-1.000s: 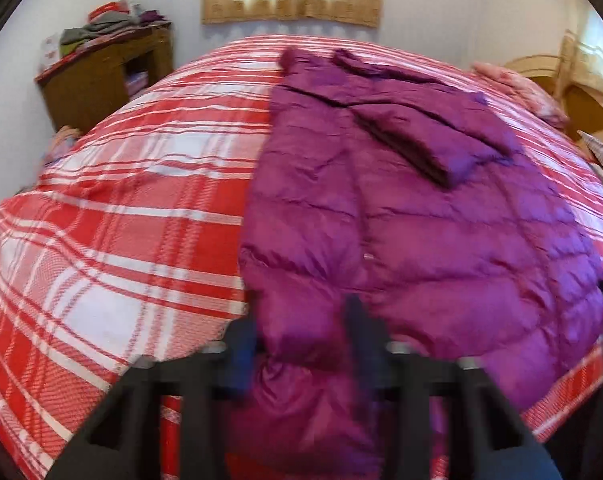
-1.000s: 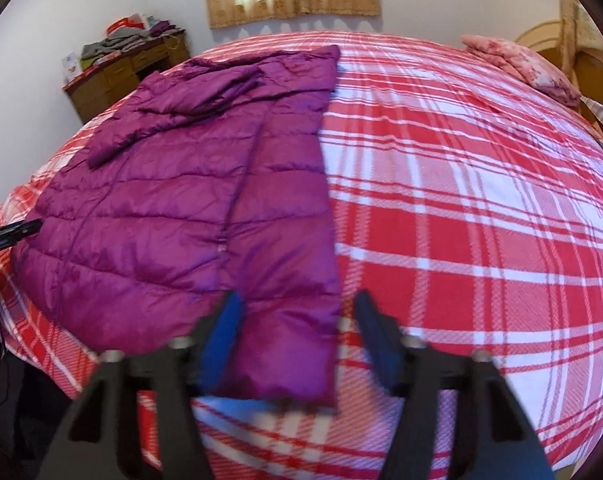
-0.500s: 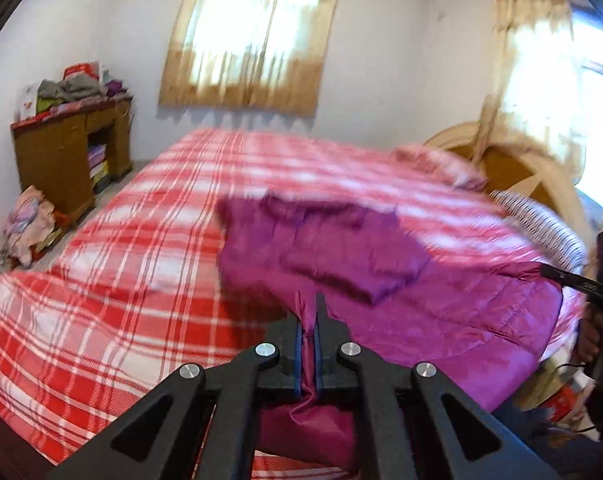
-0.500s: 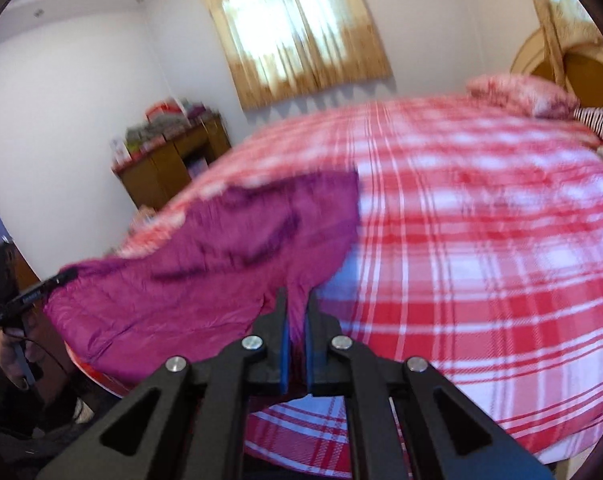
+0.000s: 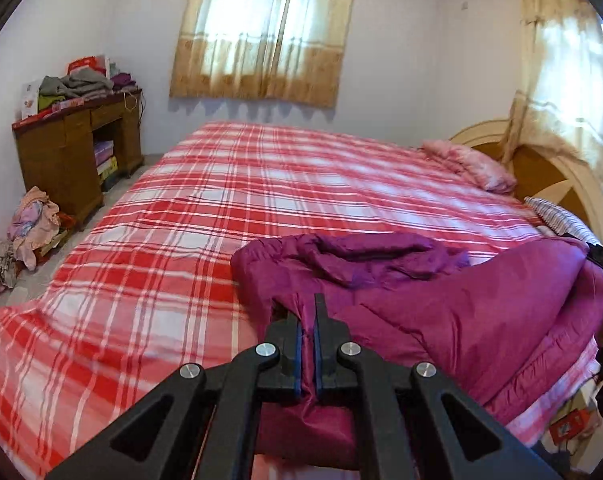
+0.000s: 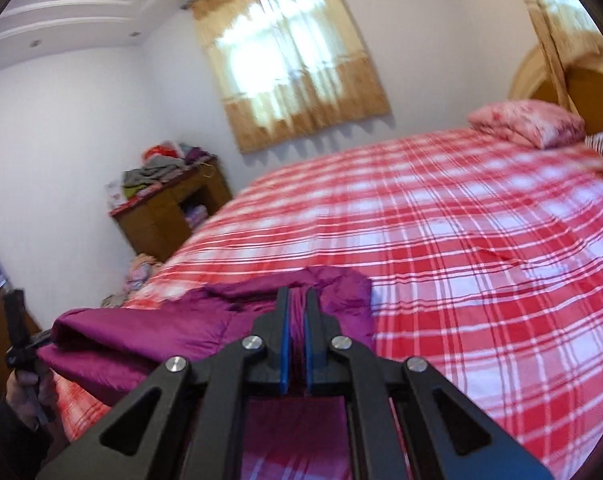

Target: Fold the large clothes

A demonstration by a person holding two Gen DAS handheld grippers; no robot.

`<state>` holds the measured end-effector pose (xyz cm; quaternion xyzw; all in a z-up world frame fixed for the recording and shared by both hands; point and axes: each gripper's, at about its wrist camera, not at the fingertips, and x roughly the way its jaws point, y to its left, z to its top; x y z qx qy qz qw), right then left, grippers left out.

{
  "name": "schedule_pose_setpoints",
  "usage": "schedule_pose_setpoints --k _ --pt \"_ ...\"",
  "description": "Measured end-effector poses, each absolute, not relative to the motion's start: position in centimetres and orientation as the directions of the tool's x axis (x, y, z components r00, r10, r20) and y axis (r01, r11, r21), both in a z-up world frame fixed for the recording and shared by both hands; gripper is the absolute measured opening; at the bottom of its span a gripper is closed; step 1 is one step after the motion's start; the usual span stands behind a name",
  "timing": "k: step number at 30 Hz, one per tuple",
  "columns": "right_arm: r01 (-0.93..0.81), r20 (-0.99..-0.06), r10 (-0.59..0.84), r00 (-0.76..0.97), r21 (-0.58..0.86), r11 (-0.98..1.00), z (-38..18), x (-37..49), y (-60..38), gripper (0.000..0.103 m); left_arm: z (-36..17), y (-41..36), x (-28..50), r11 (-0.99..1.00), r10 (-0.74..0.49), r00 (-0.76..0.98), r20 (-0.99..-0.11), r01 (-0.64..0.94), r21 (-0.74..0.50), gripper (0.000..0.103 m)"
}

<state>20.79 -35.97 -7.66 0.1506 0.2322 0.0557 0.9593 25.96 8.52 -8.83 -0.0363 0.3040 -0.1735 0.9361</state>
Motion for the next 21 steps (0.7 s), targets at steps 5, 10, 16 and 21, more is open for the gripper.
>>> schedule_pose_setpoints --k 5,10,16,21 --pt "0.063 -0.489 0.123 0.864 0.348 0.935 -10.9 27.6 -38.3 0.007 -11.3 8.0 32.7 0.945 -0.328 0.740 -0.588 0.245 -0.219 0.007" --pt "0.124 -0.551 0.076 0.831 0.317 0.940 -13.4 32.6 -39.2 0.007 -12.2 8.2 36.2 0.949 -0.306 0.732 -0.609 0.187 -0.253 0.018" --pt "0.168 -0.610 0.041 0.791 0.281 0.945 -16.1 36.3 -39.7 0.008 -12.2 9.9 36.7 0.980 -0.130 0.843 -0.522 0.029 -0.196 0.086" --pt "0.225 -0.641 -0.002 0.767 0.266 0.937 -16.6 38.7 -40.0 0.060 -11.1 9.4 37.0 0.988 -0.016 0.861 -0.508 -0.064 -0.139 0.086"
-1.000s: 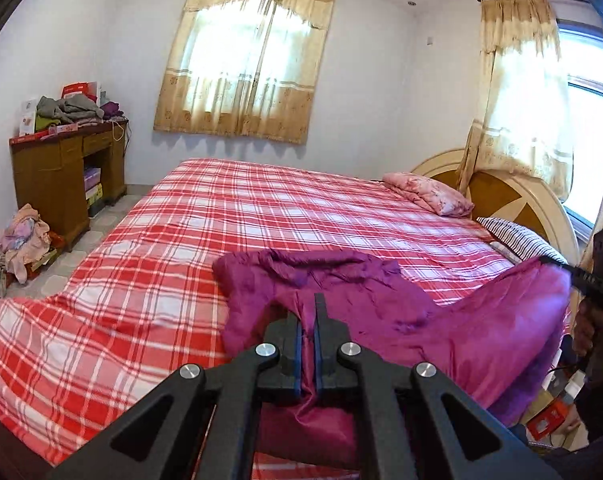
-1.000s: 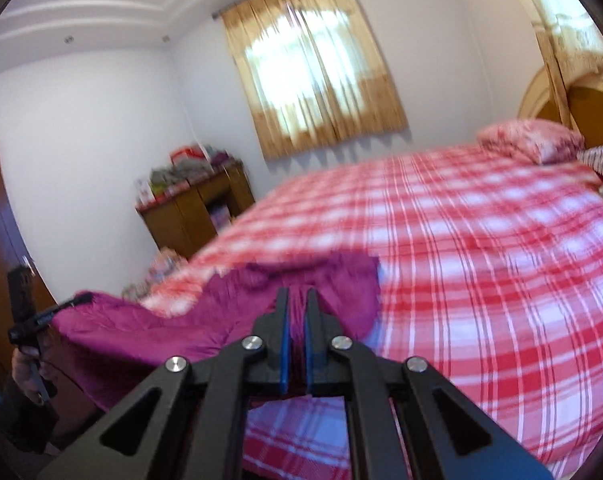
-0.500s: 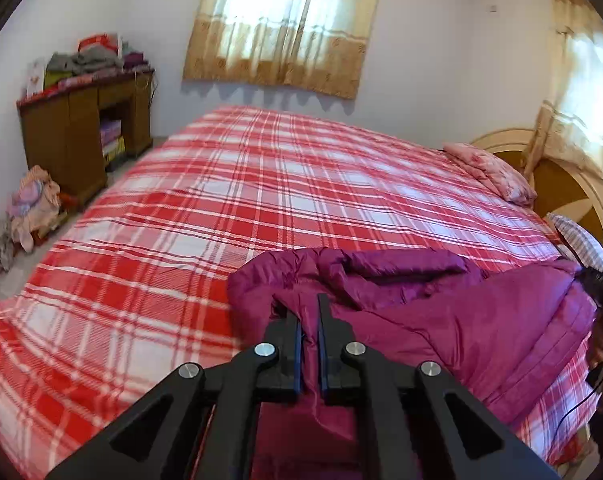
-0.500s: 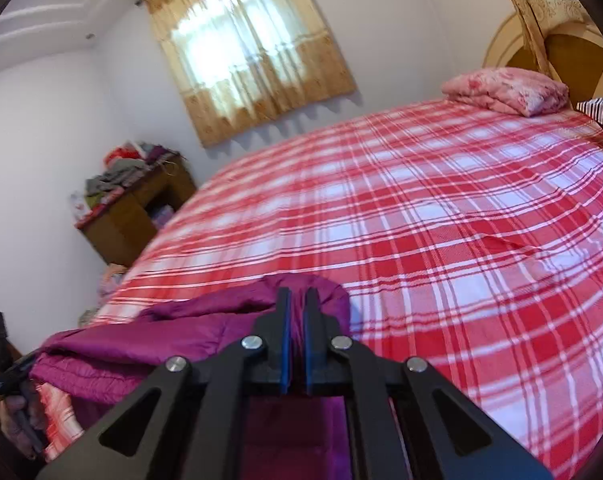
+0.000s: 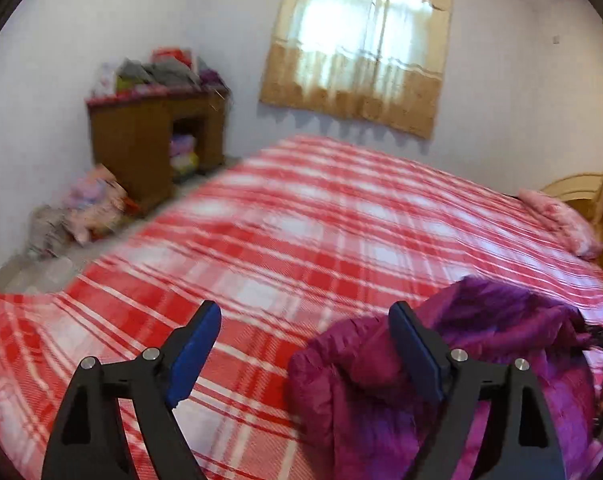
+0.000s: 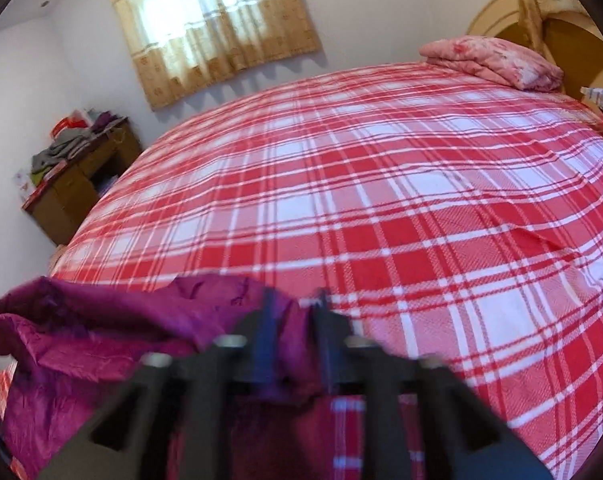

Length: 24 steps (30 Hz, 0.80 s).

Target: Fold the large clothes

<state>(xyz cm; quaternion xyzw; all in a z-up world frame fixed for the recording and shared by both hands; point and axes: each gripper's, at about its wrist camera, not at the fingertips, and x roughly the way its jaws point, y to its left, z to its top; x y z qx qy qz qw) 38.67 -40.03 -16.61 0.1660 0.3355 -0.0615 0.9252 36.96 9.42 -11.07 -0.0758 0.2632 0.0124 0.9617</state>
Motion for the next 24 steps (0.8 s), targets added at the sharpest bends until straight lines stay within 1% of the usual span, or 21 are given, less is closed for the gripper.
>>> schedule_pose_setpoints --k 1,3,4,5,7,9,10,12,13,15,18,21,23,24 --pt "0.238 -0.620 -0.009 0.784 0.288 0.928 -16.0 38.4 -40.4 0.067 -10.5 9.1 36.6 0.988 0.049 0.869 -0.493 -0.115 -0.104 0.086" --pt "0.259 -0.592 -0.032 0.805 0.302 0.918 -14.7 37.9 -40.8 0.067 -9.1 8.7 35.9 0.966 0.215 0.866 -0.452 -0.256 -0.031 0.086" --pt "0.270 -0.582 -0.053 0.811 0.293 0.917 -13.8 37.3 -40.7 0.067 -8.7 8.7 35.7 0.952 0.268 0.862 -0.431 -0.305 -0.017 0.086" --pt "0.269 -0.572 -0.058 0.818 0.290 0.918 -13.2 37.0 -40.4 0.067 -7.8 8.2 34.8 0.942 0.303 0.872 -0.385 -0.335 -0.017 0.086" --pt "0.245 -0.552 -0.056 0.832 0.274 0.930 -11.8 36.0 -39.0 0.067 -7.2 6.7 34.1 0.960 0.255 0.904 -0.343 -0.278 -0.019 0.087" --pt "0.197 -0.542 -0.036 0.839 0.242 0.950 -10.9 35.4 -36.1 0.067 -7.0 3.2 33.6 0.979 0.202 0.920 -0.337 -0.200 0.041 0.090" --pt "0.158 -0.536 -0.012 0.844 0.227 0.961 -10.7 35.0 -34.2 0.067 -7.1 1.8 33.7 0.985 0.174 0.923 -0.343 -0.162 0.065 0.091" --pt "0.078 -0.554 0.036 0.832 0.182 0.980 -11.2 35.4 -30.4 0.064 -7.9 -2.1 34.1 0.988 0.118 0.925 -0.362 -0.072 0.136 0.091" --pt "0.034 -0.567 0.064 0.821 0.161 0.986 -11.6 35.7 -28.6 0.060 -8.4 -3.5 34.4 0.985 0.106 0.925 -0.364 -0.047 0.168 0.091" --pt "-0.017 -0.592 0.087 0.801 0.122 0.992 -13.1 36.6 -25.8 0.058 -9.5 -5.3 35.4 0.980 0.096 0.916 -0.389 -0.019 0.199 0.091" --pt "-0.039 -0.641 0.087 0.762 0.089 0.995 -15.7 38.4 -24.1 0.057 -11.9 -6.5 37.8 0.976 0.118 0.885 -0.450 -0.020 0.217 0.091" --pt "-0.022 -0.667 0.066 0.742 0.075 0.997 -18.2 39.7 -24.5 0.057 -15.3 -6.4 41.1 0.962 0.195 0.831 -0.521 -0.059 0.265 0.091" --pt "-0.009 -0.684 0.079 0.725 0.105 0.994 -19.4 40.5 -25.2 0.056 -17.9 -5.6 43.0 0.963 0.212 0.779 -0.590 -0.065 0.261 0.091" --pt "0.003 -0.688 0.077 0.722 0.115 0.993 -19.8 40.6 -25.5 0.056 -19.0 -5.0 43.7 0.972 0.196 0.755 -0.626 -0.064 0.227 0.091"
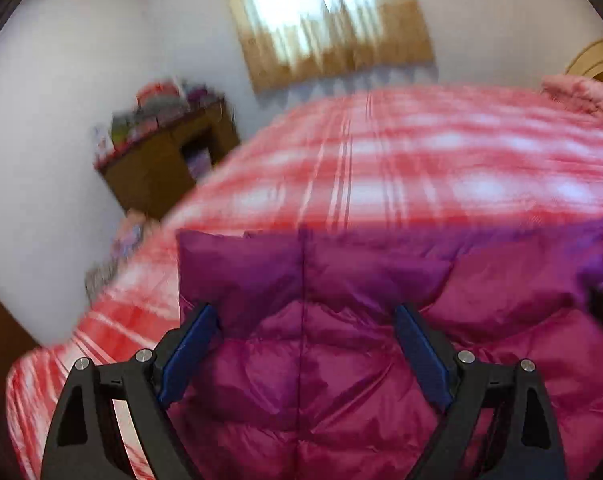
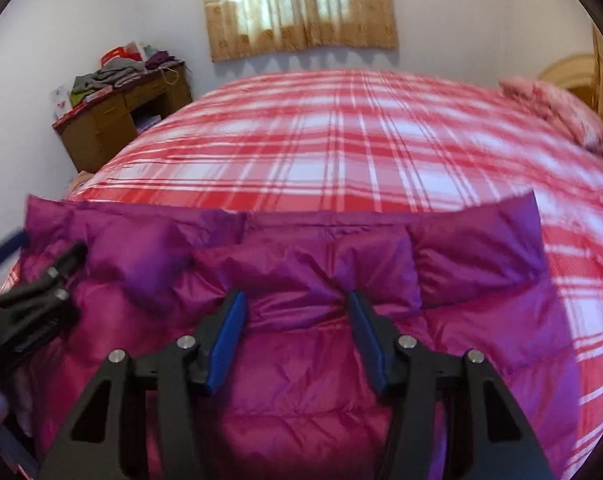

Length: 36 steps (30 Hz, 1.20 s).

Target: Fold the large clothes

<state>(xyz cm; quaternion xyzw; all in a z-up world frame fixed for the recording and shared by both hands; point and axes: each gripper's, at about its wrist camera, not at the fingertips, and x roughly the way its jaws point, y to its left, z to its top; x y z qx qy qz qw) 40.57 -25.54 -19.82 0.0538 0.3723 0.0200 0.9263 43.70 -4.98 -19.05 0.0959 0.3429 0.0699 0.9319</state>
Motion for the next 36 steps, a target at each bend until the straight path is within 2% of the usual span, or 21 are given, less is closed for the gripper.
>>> schedule_pose_setpoints --k 2,12,36 --pt "0.005 -0.685 0.093 0.722 0.139 0.990 -20.1 40.9 -25.7 0.056 -19.9 -4.2 44.2 0.982 0.166 0.747 -0.644 -0.065 0.178 0.091" --pt "-0.001 -0.700 0.106 0.707 0.150 0.989 -21.2 42.0 -25.7 0.056 -21.4 -3.4 45.0 0.988 0.151 0.700 -0.698 -0.078 0.136 0.098" --pt "0.016 -0.746 0.068 0.663 0.104 0.994 -22.4 42.8 -24.9 0.057 -22.3 -4.0 45.9 0.978 0.199 0.658 -0.726 -0.086 0.190 0.102"
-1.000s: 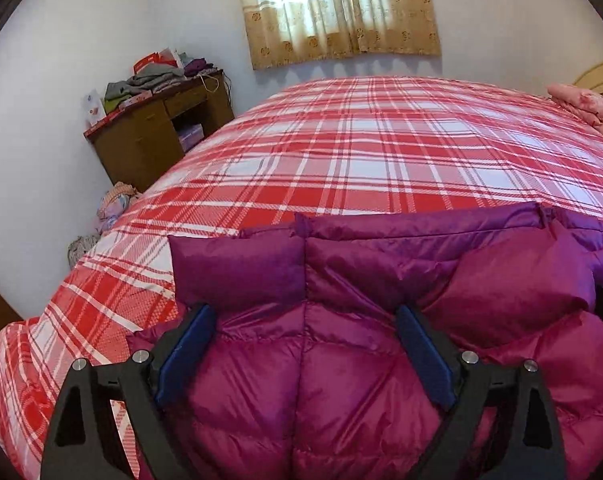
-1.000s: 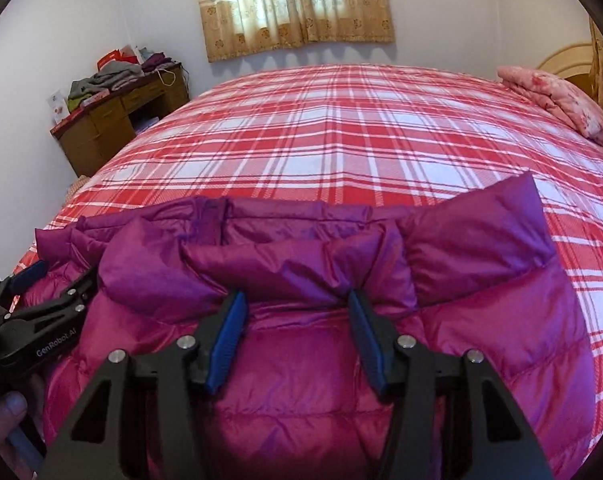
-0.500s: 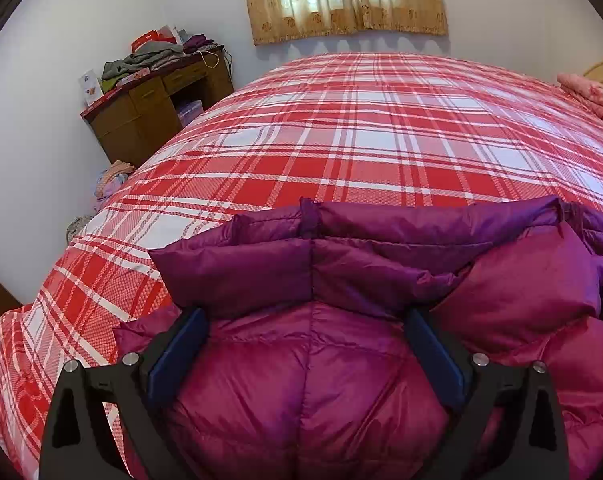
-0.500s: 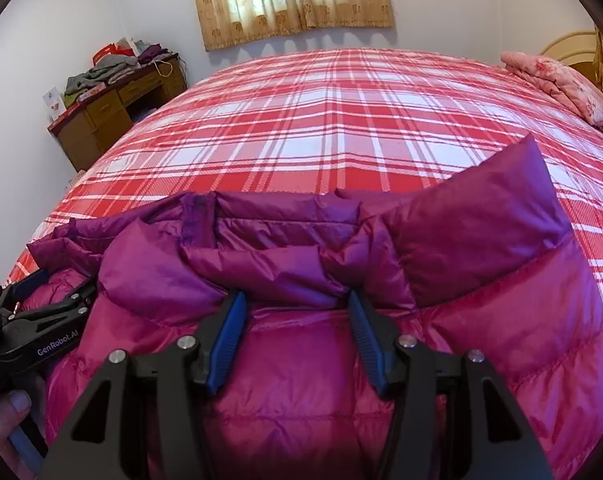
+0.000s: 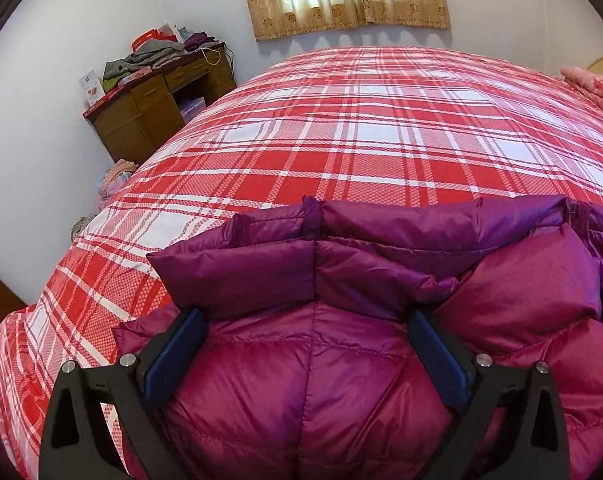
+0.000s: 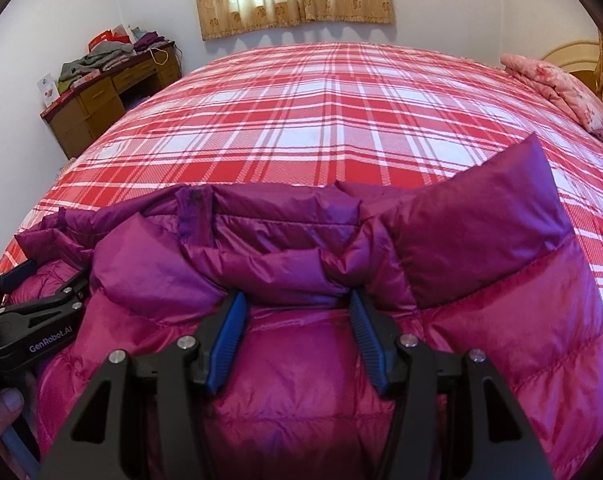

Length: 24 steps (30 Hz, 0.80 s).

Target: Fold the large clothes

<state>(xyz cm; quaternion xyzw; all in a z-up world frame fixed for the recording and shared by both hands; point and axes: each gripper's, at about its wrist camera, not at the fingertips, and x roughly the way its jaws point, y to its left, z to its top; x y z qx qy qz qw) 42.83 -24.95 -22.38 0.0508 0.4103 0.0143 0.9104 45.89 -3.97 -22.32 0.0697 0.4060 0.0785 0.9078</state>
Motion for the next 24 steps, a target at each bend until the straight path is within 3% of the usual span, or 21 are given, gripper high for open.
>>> schedule_pose_setpoints --k 19,24 --pt "0.020 -0.749 0.055 0.660 0.091 0.996 -22.41 42.95 -24.76 0.057 -22.37 -4.11 45.88 0.977 0.204 0.659 -0.724 -0.087 0.196 0.102" --pt "0.018 -0.758 0.041 0.651 0.070 0.997 -22.27 43.13 -24.57 0.058 -21.57 -4.78 45.95 0.964 0.252 0.641 -0.725 -0.097 0.249 0.102"
